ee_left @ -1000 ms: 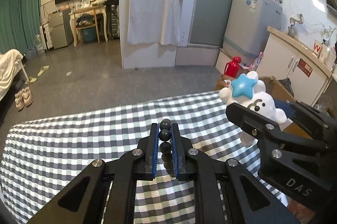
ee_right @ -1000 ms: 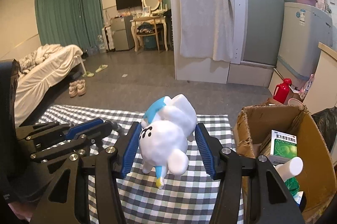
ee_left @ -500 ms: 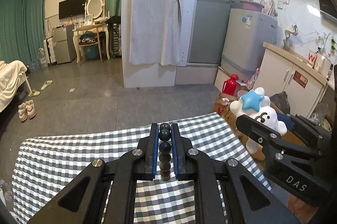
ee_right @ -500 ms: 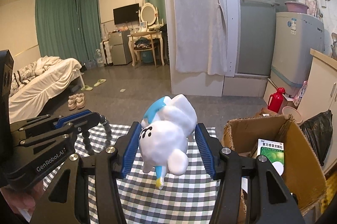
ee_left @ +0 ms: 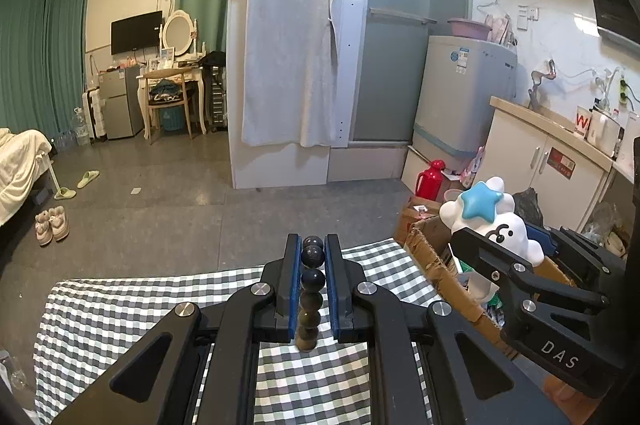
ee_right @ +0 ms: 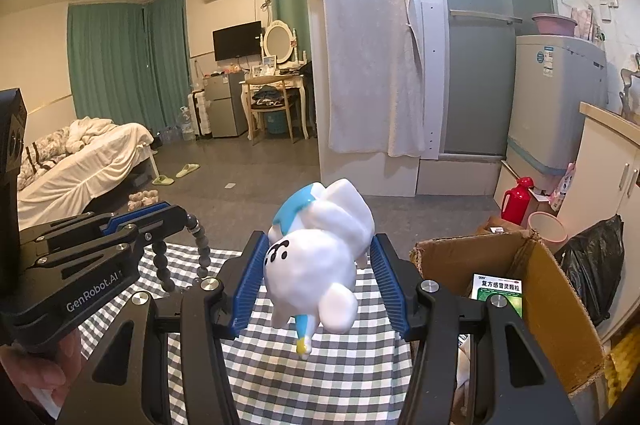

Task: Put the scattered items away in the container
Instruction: 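Lift the bracelet and plush toy with both grippers and carry them over the box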

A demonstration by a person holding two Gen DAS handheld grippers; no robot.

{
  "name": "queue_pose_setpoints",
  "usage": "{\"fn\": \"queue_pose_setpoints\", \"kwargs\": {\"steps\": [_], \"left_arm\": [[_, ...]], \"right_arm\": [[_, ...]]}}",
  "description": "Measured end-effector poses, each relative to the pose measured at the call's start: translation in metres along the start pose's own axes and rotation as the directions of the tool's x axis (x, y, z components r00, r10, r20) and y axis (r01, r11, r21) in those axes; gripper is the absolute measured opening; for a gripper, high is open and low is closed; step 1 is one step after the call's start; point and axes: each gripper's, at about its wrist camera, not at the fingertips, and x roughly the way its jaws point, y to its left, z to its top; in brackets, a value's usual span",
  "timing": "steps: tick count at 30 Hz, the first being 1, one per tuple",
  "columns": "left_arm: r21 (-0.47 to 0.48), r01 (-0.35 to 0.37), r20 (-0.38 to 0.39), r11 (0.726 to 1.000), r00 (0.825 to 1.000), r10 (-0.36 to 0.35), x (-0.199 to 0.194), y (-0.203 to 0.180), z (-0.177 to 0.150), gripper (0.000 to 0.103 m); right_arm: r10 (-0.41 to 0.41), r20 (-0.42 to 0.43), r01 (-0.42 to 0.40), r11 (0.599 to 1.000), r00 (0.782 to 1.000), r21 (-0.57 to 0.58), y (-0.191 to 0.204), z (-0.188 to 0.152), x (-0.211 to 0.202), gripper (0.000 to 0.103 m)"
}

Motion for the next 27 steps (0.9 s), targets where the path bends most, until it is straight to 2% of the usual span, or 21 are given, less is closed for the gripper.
{"fn": "queue_pose_setpoints", "kwargs": {"steps": [15,27], "left_arm": [[0.024,0.036,0.007,0.999,0.999,-0.036,0.0,-0.024,0.007,0.011],[0.07,0.093,-0.002,0.993,0.996,-0.093,0.014,-0.067,0.009,0.011]], "right_arm": [[-0.077,0.01,0.076,0.997,0.997,0.03,-0.042,-0.004,-0.016,0.053],[-0.168,0.003,0.167,0.984,0.986,0.067,-0.09,-0.008,-0.032,0.053]]}}
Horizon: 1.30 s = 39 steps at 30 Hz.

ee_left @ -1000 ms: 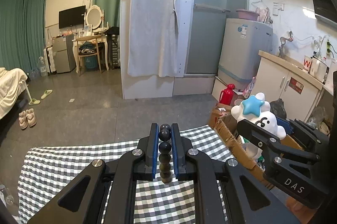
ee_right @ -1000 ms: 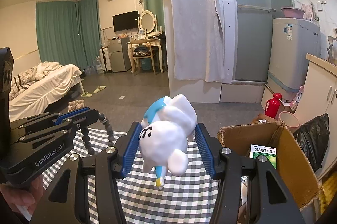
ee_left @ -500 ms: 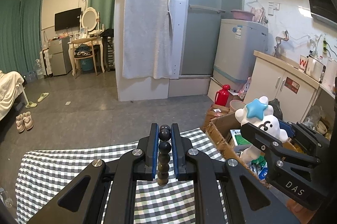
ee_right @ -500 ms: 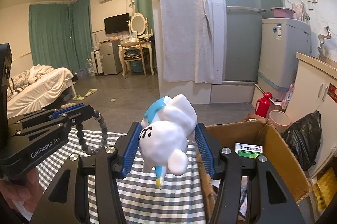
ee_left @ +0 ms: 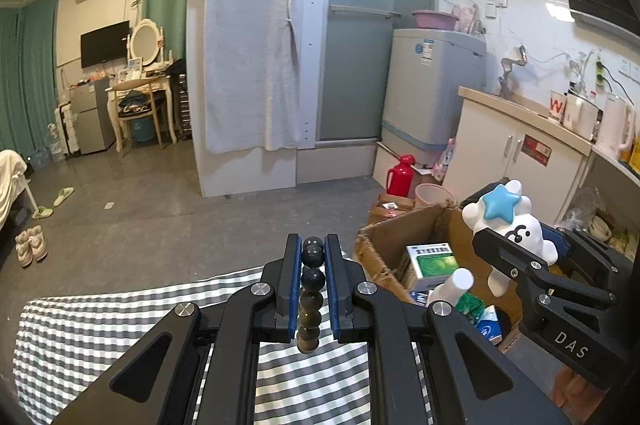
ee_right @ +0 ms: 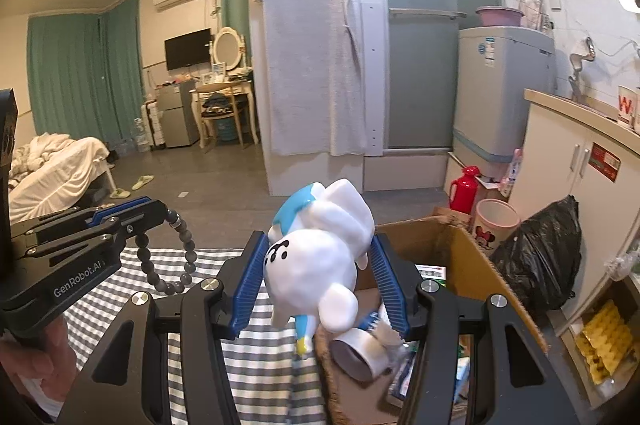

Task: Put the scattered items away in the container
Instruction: 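Lift the bracelet and plush toy with both grippers and carry them over the box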

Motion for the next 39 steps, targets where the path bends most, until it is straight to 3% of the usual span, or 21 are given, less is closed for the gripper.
{"fn": "queue_pose_setpoints", "kwargs": {"steps": [25,39], "left_arm": [[0.099,0.158,-0.053,0.982,0.987,-0.154,0.043,-0.103,0.007,0.011],[0.118,0.205,-0.088,0.972,0.977,-0.195,0.063,-0.139,0.002,0.011]], "right_arm": [[-0.172,-0.035,0.174,0.982,0.985,0.072,-0.087,-0.01,-0.016,0.053],[-0.204,-0.065,0.21,0.972,0.977,0.106,-0.117,-0.021,-0.015,0.053]]}}
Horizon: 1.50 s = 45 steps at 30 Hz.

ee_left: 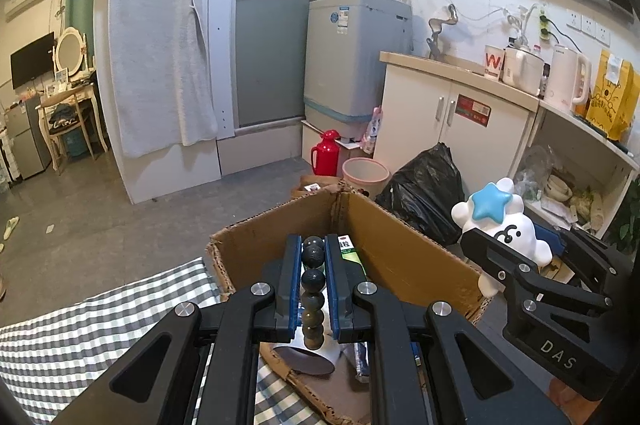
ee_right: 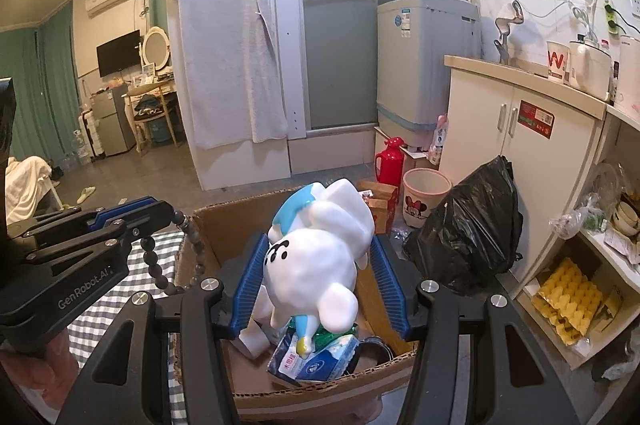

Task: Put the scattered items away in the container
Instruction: 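Lift the bracelet and plush toy with both grippers and carry them over the box, then open both grippers to drop the bracelet and plush toy into the box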

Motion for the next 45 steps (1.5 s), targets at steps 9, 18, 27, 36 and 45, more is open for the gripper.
{"fn": "queue_pose_setpoints", "kwargs": {"steps": [9,18,27,36,45], "left_arm": [[0.003,0.009,-0.04,1.0,0.999,-0.009,0.019,-0.004,-0.005,0.011],[-0.028,0.046,-0.128,0.999,0.991,-0.049,0.054,-0.003,-0.011,0.011],[-0.041,0.058,-0.224,0.997,0.972,-0.066,0.092,-0.006,-0.023,0.011],[-0.031,0.034,-0.246,0.999,0.968,-0.041,0.101,-0.008,-0.024,0.011],[-0.038,0.049,-0.238,0.998,0.969,-0.057,0.096,-0.006,-0.02,0.038]], "right_arm": [[-0.006,-0.051,0.006,1.0,0.999,0.002,-0.004,-0.008,0.02,0.053],[-0.023,-0.147,0.023,1.0,0.989,0.001,-0.012,-0.019,0.055,0.053],[-0.023,-0.256,0.023,1.0,0.966,-0.004,-0.016,-0.035,0.088,0.053],[-0.026,-0.331,0.016,0.999,0.943,-0.032,-0.01,-0.047,0.107,0.053],[-0.044,-0.289,0.032,0.999,0.956,-0.044,-0.005,-0.04,0.097,0.072]]}}
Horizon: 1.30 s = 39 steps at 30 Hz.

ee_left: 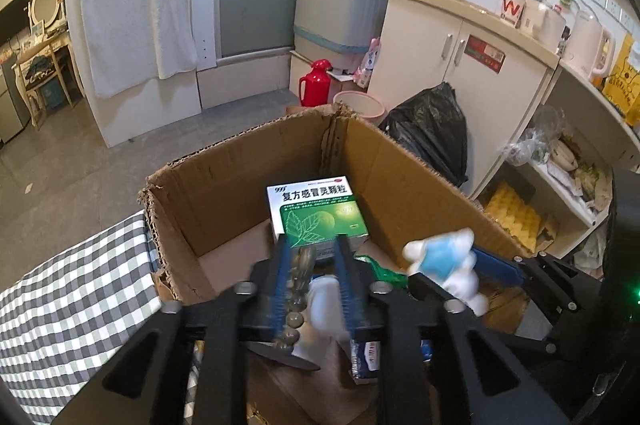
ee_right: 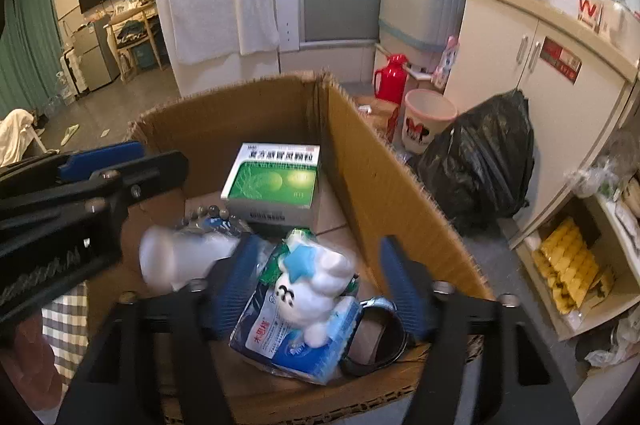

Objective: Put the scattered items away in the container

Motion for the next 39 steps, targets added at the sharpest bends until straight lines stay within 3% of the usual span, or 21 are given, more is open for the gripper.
{"fn": "queue_pose_setpoints", "kwargs": {"steps": [3,8,16,21,30,34,39], "left_arm": [[0.004,-0.007,0.037,1.0,0.999,0.007,-0.011,-0.001,0.002,0.061],[0.001,-0.017,0.098,1.0,0.995,0.017,-0.033,-0.001,0.008,0.076],[-0.016,-0.026,0.147,1.0,0.989,0.028,-0.056,0.006,0.017,0.078],[-0.029,-0.049,0.183,0.998,0.982,0.054,-0.07,0.014,0.018,0.086],[-0.076,-0.107,0.26,0.991,0.958,0.123,-0.104,0.037,0.016,0.103],[-0.105,-0.134,0.296,0.985,0.942,0.16,-0.123,0.049,0.014,0.103],[-0.134,-0.158,0.325,0.978,0.926,0.194,-0.144,0.064,0.013,0.103]], "right_arm": [[-0.01,0.039,0.01,1.0,0.999,-0.011,0.003,0.004,-0.012,0.073],[0.003,0.082,-0.002,1.0,0.997,-0.007,0.01,0.009,-0.028,0.073],[0.025,0.131,-0.023,1.0,0.991,-0.02,0.021,0.016,-0.048,0.074],[0.043,0.149,-0.04,0.999,0.988,-0.021,0.026,0.018,-0.054,0.075],[0.058,0.228,-0.059,0.998,0.972,-0.004,0.036,0.025,-0.073,0.095],[0.069,0.267,-0.073,0.997,0.961,0.006,0.041,0.029,-0.082,0.103],[0.088,0.301,-0.093,0.996,0.95,0.002,0.05,0.032,-0.093,0.103]]}}
